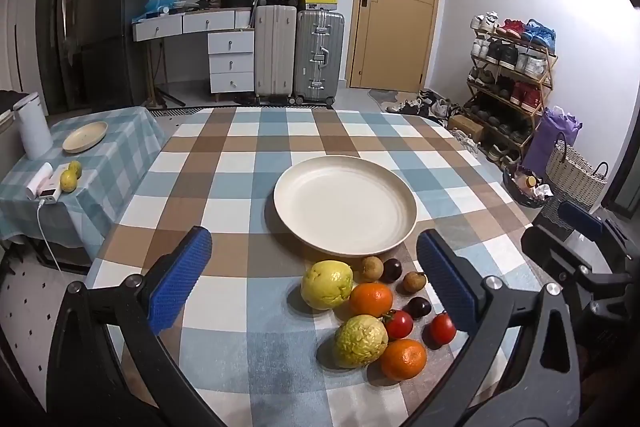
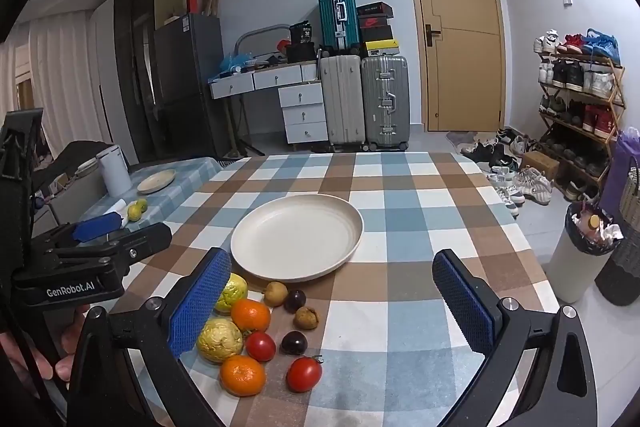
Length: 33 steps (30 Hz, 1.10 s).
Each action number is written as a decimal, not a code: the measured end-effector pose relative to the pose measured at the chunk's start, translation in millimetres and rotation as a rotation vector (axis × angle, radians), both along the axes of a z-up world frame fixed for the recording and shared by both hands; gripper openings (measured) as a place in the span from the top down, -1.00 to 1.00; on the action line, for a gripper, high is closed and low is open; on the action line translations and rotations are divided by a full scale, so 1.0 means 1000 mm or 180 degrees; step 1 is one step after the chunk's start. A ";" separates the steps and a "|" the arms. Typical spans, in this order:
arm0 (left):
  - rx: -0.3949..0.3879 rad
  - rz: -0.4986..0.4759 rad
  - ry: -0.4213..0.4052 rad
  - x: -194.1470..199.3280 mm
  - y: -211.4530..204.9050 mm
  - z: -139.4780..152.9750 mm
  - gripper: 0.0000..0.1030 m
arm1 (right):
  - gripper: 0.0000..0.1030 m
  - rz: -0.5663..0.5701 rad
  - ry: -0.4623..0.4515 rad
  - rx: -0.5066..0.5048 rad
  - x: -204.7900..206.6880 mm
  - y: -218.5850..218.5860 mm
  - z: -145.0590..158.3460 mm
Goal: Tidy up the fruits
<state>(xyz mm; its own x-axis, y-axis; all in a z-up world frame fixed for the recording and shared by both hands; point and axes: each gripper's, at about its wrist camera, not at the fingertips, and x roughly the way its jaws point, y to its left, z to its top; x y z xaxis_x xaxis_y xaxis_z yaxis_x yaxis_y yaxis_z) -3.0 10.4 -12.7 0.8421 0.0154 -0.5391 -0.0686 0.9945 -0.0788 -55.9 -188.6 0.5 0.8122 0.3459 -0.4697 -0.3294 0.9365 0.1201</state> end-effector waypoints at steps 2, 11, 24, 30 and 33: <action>-0.0007 -0.0002 0.0002 0.001 0.001 0.000 -0.98 | -1.00 0.0000 0.0010 0.0000 0.001 0.000 0.000; -0.0069 -0.0027 0.0013 0.002 0.003 -0.003 -0.98 | -1.00 0.0007 0.0005 -0.0006 0.001 -0.001 0.000; -0.0076 -0.0025 0.0022 0.002 0.004 -0.007 -0.98 | -1.00 0.0026 0.0002 -0.0020 0.000 0.000 0.002; -0.0065 -0.0035 0.0038 0.003 0.001 -0.008 -0.98 | -1.00 0.0029 0.0001 -0.0022 0.000 0.001 0.001; -0.0069 -0.0038 0.0031 0.003 0.000 -0.008 -0.98 | -1.00 0.0020 0.0007 -0.0034 -0.001 0.000 0.001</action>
<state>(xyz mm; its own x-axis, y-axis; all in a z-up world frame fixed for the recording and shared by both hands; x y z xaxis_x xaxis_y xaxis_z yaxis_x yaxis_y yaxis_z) 0.1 10.9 -21.0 0.8368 -0.0064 -0.5474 -0.0577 0.9933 -0.0999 -56.4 -188.2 1.6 0.8091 0.3460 -0.4751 -0.3350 0.9357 0.1109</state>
